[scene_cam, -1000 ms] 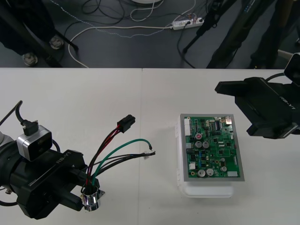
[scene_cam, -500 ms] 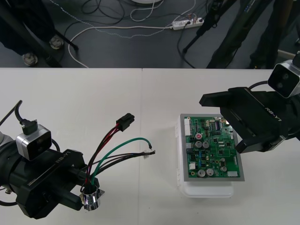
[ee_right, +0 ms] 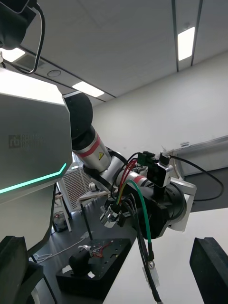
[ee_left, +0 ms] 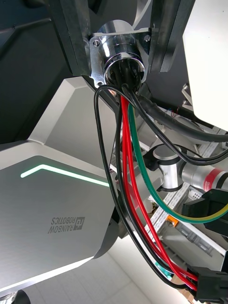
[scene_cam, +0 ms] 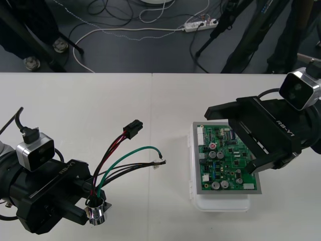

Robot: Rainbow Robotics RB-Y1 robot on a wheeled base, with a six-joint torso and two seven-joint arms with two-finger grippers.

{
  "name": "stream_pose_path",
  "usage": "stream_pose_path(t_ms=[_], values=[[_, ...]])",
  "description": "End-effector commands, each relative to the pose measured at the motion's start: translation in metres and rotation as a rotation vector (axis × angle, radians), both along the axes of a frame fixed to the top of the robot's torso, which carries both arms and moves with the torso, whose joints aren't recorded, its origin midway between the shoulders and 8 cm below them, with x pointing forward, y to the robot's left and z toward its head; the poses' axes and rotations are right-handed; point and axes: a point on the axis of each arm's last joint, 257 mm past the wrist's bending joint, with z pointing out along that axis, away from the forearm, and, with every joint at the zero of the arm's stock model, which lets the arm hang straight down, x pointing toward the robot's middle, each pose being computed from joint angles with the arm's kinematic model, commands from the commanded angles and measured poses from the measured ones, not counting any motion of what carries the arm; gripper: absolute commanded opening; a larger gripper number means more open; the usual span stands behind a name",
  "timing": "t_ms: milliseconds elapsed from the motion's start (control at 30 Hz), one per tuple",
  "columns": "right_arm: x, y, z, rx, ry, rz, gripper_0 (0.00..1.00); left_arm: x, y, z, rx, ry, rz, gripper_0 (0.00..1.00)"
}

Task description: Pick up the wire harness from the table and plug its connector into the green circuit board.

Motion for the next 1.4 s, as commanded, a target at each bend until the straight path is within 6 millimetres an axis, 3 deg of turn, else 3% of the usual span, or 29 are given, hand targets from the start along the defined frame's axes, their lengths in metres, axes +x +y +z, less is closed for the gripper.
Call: stream_pose_path(t_ms=[33,267,567,1400], values=[[-0.002,0.02,0.007,-0.035,0.001,0.03,1.0,-0.017,0.004,0.012,0.014,0.022,-0.096,0.0],[0.018,0.035,-0.001,-0.067,0.013,-0.054,1.0,-0.017,0.004,0.013,0.013,0.02,-0.096,0.0],[0.034,0.057,0.016,-0.028,0.037,-0.092,1.0,-0.016,0.004,0.013,0.013,0.019,-0.097,0.0],[0.026,0.093,0.043,0.019,0.108,-0.014,1.0,-0.016,0.004,0.014,0.009,0.016,-0.097,0.0]])
